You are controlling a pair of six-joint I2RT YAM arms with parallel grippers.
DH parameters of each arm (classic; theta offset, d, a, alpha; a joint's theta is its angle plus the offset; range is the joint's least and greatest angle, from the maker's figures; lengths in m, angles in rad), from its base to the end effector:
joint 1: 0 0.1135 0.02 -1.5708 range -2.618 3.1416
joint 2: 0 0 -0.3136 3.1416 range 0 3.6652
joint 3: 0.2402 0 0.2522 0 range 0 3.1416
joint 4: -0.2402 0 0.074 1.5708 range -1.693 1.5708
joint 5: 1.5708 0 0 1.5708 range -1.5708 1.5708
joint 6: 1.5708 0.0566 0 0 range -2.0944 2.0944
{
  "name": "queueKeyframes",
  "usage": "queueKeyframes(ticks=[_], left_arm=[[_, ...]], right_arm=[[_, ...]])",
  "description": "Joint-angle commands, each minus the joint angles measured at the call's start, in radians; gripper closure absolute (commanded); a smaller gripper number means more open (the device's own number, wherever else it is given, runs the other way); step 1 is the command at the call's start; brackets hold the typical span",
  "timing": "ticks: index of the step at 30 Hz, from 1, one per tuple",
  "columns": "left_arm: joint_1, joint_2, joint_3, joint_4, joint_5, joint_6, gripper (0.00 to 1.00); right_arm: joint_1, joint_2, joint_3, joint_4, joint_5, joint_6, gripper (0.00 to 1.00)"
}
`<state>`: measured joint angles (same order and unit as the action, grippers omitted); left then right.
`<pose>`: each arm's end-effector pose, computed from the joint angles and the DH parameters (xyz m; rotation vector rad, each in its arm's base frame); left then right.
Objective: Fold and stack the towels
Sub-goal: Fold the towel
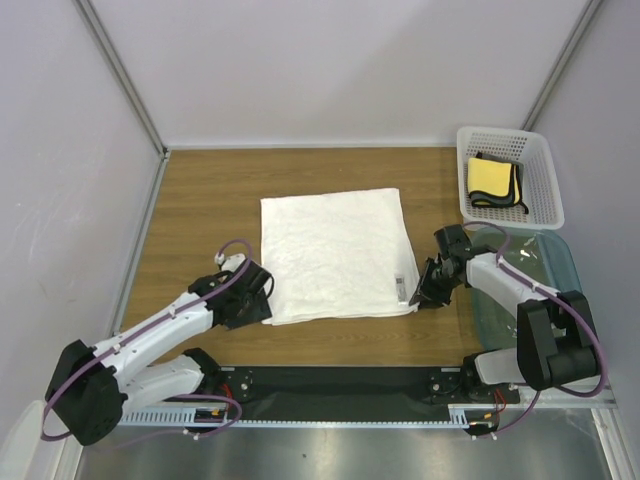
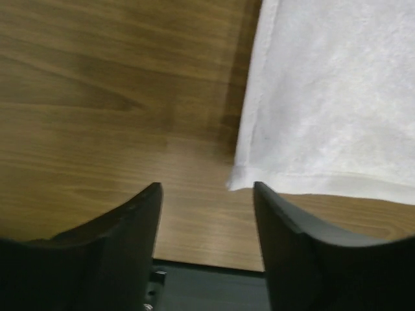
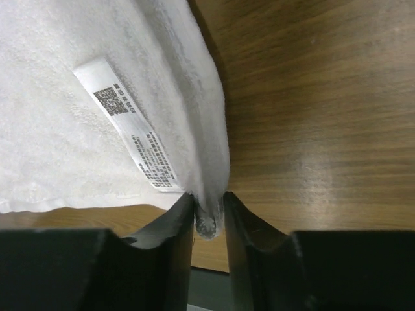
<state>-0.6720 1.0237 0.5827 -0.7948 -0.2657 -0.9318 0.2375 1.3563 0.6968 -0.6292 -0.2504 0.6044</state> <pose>0.1237 -0.0794 0.2096 -0.4131 2.6883 -0.0778 0.2100 0.0653 0.1935 0.4853 2.9039 0.5089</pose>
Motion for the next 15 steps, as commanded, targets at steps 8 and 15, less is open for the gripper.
queueKeyframes(ticks=[8, 15], left_arm=[[0.201, -0.036, 0.221, 0.049, -0.011, 0.143, 0.17], [0.291, 0.174, 0.230, 0.392, 0.048, 0.203, 0.17]], right_arm=[[-0.004, -0.052, 0.292, -0.188, 0.053, -0.158, 0.24], [-0.013, 0.013, 0.348, 0.054, 0.126, -0.201, 0.21]])
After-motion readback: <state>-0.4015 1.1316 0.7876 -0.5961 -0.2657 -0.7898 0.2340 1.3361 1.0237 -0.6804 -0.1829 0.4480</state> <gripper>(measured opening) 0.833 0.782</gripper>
